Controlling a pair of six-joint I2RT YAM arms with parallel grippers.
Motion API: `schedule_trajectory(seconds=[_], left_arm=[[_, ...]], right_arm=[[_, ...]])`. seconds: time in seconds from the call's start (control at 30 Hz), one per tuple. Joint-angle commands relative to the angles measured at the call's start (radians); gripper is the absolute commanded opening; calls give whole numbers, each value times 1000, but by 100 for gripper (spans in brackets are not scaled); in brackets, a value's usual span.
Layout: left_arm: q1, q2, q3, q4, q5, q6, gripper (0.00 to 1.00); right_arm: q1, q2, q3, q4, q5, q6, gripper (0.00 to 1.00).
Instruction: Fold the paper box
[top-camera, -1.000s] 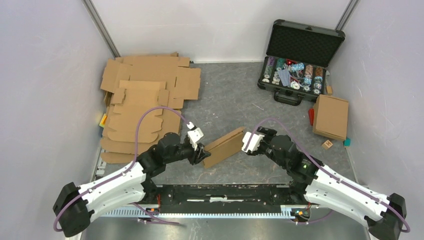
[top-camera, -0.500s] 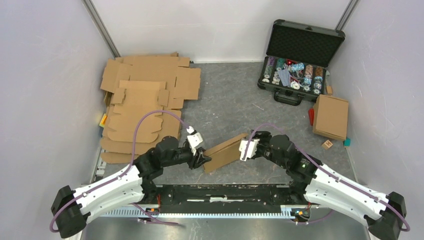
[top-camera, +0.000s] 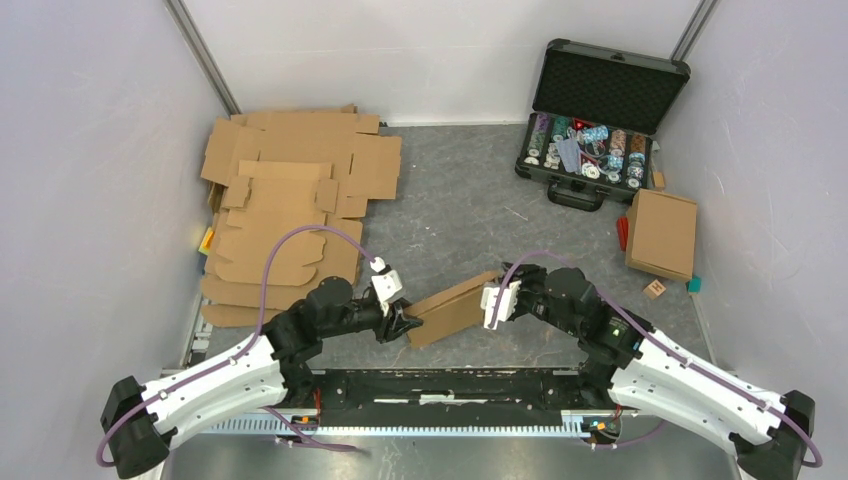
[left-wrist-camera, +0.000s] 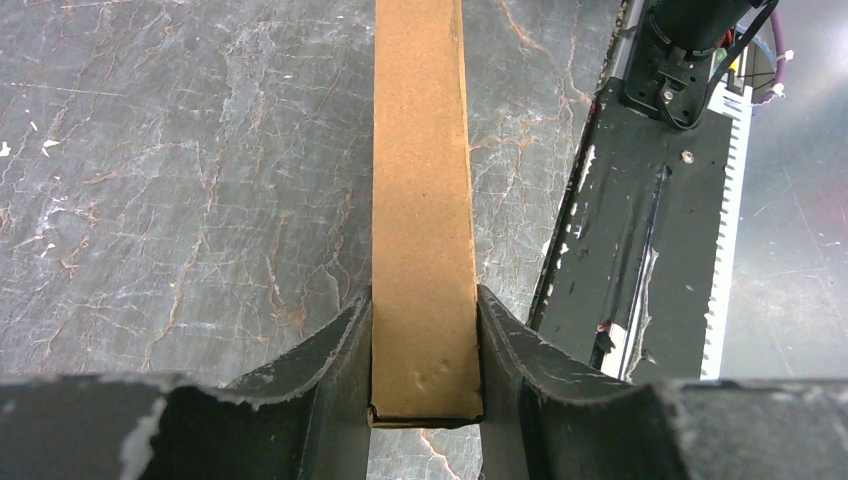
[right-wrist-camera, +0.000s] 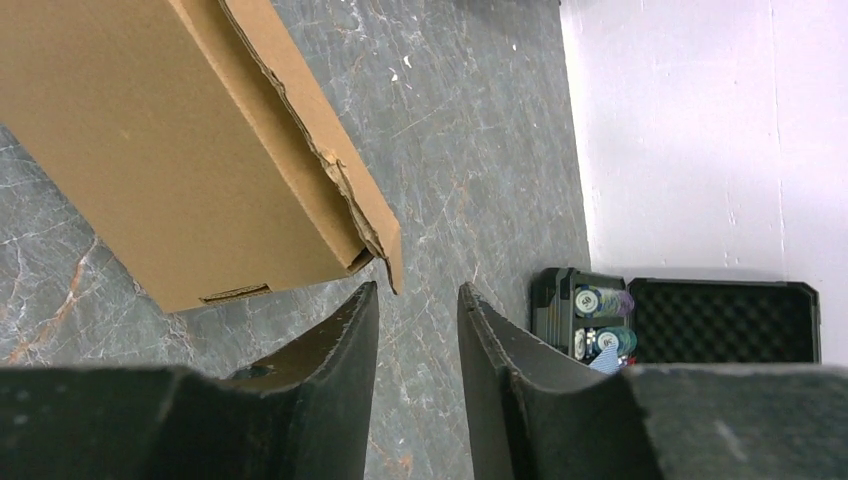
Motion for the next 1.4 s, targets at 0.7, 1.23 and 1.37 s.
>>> schedule_trajectory(seconds=[0.7,1.23,1.37], left_arm=[[-14,9,11,24,17,38,24],[-14,154,113,-14,-87,158,22],[-15,234,154,-18,-156,234,22]], right_arm=[[0,28,36,73,-63,19,1],[-1,94,53,150,20,301,0],[-1,111,18,191,61,366,0]])
